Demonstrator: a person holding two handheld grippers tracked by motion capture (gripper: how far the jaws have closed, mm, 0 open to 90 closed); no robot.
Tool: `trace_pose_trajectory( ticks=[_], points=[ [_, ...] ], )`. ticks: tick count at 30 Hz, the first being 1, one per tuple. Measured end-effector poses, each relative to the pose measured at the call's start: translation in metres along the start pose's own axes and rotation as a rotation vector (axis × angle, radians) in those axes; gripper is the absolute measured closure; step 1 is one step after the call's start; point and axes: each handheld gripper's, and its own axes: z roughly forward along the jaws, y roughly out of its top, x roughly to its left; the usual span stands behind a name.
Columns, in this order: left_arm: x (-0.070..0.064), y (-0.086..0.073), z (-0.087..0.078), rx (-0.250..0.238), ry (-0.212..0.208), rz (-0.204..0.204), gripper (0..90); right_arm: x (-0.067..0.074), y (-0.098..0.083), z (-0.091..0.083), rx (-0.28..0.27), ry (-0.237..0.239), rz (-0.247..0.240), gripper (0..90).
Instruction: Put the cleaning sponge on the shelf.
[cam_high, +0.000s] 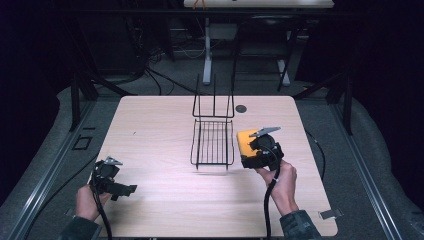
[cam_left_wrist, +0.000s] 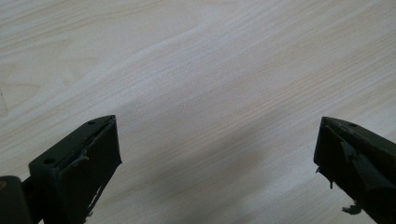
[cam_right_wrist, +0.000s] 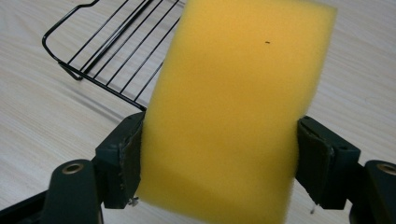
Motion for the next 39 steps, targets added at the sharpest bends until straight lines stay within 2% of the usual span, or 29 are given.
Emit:
trace_pose_trajectory(
  ticks=[23,39],
  points=[
    [-0.001,0.000,-0.001,0.004,-0.003,0.009,0.7,0.017,0.017,0.008,-0.016,0.030,-0.028,25.6],
    [-0.001,0.000,-0.001,0.005,-0.003,0.014,0.7,0.032,0.028,0.023,-0.023,0.058,-0.054,25.6]
  ],
)
